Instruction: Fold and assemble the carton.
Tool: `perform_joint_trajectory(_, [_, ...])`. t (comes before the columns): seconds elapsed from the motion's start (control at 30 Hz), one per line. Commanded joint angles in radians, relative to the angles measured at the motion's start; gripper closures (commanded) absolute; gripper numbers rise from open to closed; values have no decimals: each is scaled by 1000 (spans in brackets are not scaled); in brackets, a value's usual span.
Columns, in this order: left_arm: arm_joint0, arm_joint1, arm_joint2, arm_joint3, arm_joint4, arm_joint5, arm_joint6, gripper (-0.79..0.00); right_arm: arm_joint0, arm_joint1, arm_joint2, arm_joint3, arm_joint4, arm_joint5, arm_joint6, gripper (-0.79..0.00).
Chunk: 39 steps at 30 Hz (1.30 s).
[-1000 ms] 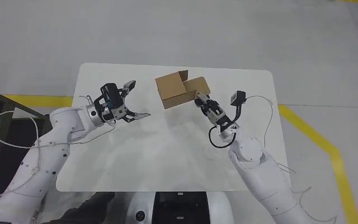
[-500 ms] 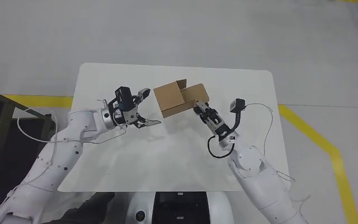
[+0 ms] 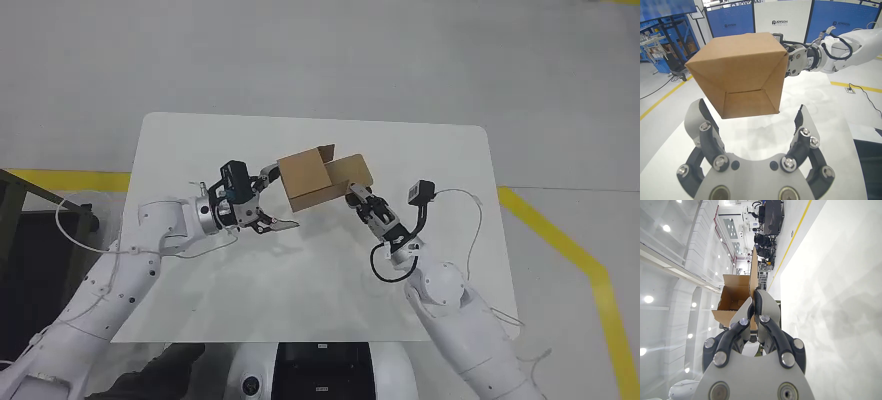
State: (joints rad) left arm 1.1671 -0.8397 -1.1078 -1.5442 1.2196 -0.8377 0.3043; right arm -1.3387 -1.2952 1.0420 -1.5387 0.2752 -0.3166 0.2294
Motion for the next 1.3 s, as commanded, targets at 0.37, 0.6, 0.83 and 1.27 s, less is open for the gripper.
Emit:
perform_joint_trajectory(0.37, [-32, -20, 17, 69, -148, -75, -69, -785, 5, -11, -13, 4, -21, -24, 11, 0])
perform_joint_trajectory(0.6, [-33, -25, 11, 66, -161, -90, -101, -668, 5, -15, -12, 11, -26, -26, 10, 0])
perform_joint_trajectory(0.83, [-27, -29, 4, 60, -149, -86, -110, -557, 4, -19, -8, 15, -28, -28, 13, 0])
perform_joint_trajectory(1.27, [-20, -36, -15, 70, -143, -94, -119, -496, 1, -23, 8, 14, -29, -32, 23, -785])
